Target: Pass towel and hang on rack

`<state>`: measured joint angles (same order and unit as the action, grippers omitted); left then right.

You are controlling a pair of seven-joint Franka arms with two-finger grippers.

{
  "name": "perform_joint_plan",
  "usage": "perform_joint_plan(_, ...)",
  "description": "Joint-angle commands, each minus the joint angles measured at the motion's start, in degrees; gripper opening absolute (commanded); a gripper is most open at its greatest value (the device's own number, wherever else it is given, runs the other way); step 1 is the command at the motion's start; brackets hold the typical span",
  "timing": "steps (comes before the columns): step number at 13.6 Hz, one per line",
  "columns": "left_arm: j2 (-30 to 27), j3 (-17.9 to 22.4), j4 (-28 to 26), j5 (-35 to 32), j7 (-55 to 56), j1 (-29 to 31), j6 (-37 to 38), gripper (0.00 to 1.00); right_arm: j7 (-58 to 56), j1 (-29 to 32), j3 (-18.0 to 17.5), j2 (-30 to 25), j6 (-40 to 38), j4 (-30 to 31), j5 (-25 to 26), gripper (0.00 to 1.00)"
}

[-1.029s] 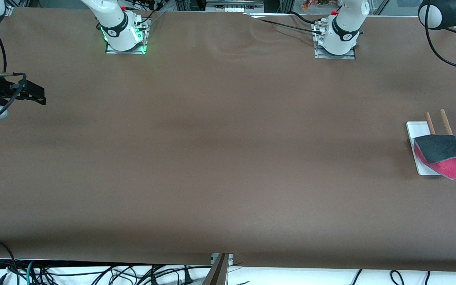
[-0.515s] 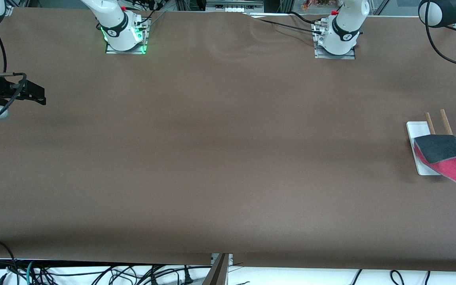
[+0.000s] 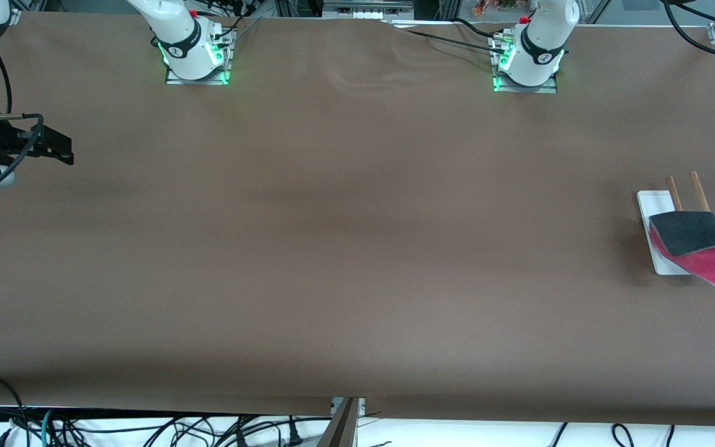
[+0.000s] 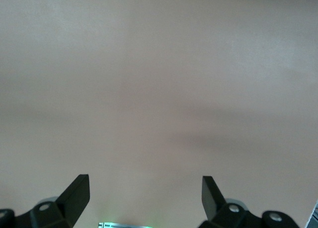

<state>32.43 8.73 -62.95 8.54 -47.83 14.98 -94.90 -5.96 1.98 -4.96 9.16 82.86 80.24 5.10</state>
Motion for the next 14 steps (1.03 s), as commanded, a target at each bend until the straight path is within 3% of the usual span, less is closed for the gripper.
perform_joint_plan(1, -10.16, -1.42, -9.69, -5.97, 15.33, -4.95, 1.03, 1.00, 0.51, 0.13, -0.14, -0.46, 0.28, 0.26, -0.97, 1.00)
perform_joint_plan(4, -20.10, -6.17, -22.00, -6.87, 30.73, -6.36, -0.89, 1.00, 0.51, 0.13, -0.14, -0.46, 0.28, 0.26, -0.88, 1.00)
perform_joint_plan(6, -25.73, -6.89, -28.16, -6.87, 40.58, -9.26, -1.26, 1.00, 0.60, 0.22, -0.14, -0.46, 0.28, 0.26, -0.97, 1.00)
perform_joint_plan(10, -36.01, -11.80, -41.16, -11.18, 45.28, -11.12, -5.73, 1.00, 0.60, 0.13, -0.14, -0.46, 0.28, 0.26, -0.97, 1.00)
perform_joint_plan(14, -37.00, -12.25, -41.55, -10.21, 46.16, -13.56, -4.33, 1.00, 0.60, 0.04, -0.14, -0.46, 0.37, 0.26, -0.97, 1.00)
